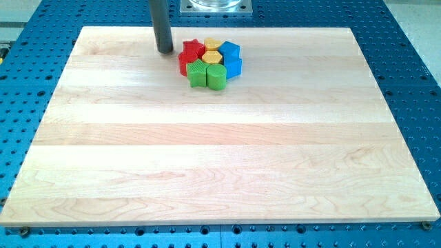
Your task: Push the red star into the hexagon
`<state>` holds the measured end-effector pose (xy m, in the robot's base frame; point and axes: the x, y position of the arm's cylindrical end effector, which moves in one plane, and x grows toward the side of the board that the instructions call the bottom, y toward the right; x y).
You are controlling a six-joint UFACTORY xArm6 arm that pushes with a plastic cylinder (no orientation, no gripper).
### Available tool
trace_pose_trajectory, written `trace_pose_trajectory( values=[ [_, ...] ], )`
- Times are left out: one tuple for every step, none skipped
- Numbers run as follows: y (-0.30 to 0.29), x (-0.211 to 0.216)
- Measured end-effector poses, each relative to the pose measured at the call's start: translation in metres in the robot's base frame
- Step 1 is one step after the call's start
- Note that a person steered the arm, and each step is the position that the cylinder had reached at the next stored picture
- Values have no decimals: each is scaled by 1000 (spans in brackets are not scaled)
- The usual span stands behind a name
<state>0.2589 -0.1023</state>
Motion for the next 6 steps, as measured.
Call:
trace_pose_trajectory(
  values=[
    [2,-9],
    [16,-2],
    [22,-2],
    [33,-9],
    [50,16],
    [68,36]
  ],
)
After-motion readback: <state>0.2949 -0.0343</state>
